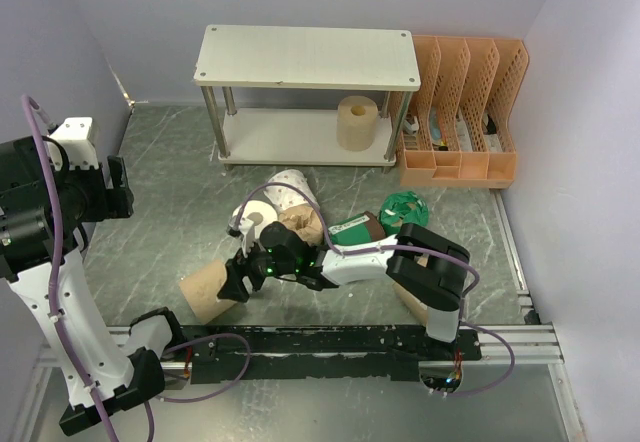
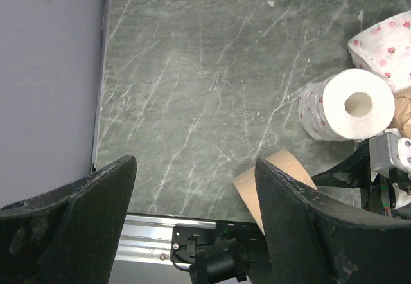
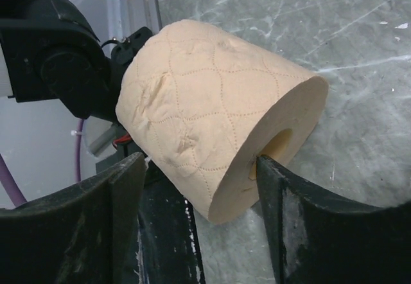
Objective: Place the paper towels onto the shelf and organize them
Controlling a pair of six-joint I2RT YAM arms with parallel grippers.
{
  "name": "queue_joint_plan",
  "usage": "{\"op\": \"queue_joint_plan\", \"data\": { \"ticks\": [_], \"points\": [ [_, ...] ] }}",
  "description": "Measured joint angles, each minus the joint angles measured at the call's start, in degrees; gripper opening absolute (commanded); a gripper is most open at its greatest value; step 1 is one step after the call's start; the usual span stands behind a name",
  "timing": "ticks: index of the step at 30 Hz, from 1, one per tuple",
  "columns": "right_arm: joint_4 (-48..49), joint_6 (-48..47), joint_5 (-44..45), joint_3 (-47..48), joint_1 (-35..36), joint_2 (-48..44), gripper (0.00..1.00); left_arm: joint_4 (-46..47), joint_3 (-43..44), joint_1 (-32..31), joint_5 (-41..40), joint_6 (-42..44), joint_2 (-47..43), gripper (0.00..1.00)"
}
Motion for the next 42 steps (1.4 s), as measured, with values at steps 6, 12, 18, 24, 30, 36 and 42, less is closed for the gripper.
{"op": "queue_joint_plan", "data": {
  "ticks": [6,12,18,24,30,36,42],
  "points": [
    [2.1,1.7,-2.0,0.5,0.0,2.8,0.18,0.2,-0.7,0.0,0.0,0.0,-0.3,0.86],
    [2.5,2.6,-4.2,0.6,0.1,2.7,0.00,1.2,-2.7,0.0,-0.5,0.5,-1.1,0.85],
    [-10.7,-3.0,3.1,1.7,0.9,-7.2,0.00,1.4,-4.3,0.0,-1.3,1.1,-1.6,0.82],
    [-34.6,-20.3,26.0,20.9,6.1,-16.7,0.00,2.7,-7.4,0.0,-2.1,2.0,-2.8,0.81],
    [-44.9,-33.6,42.7,27.1,6.8,-23.7,0.00,4.0,-11.2,0.0,-3.1,2.2,-4.0,0.80],
    [-52.3,-45.7,54.4,29.3,1.7,-19.6,0.00,5.0,-12.5,0.0,-3.3,2.4,-4.3,0.80],
    [-52.4,-54.5,53.7,29.1,-11.0,-15.4,0.00,5.6,-12.7,0.0,-3.3,2.4,-4.3,0.80]
  ]
}}
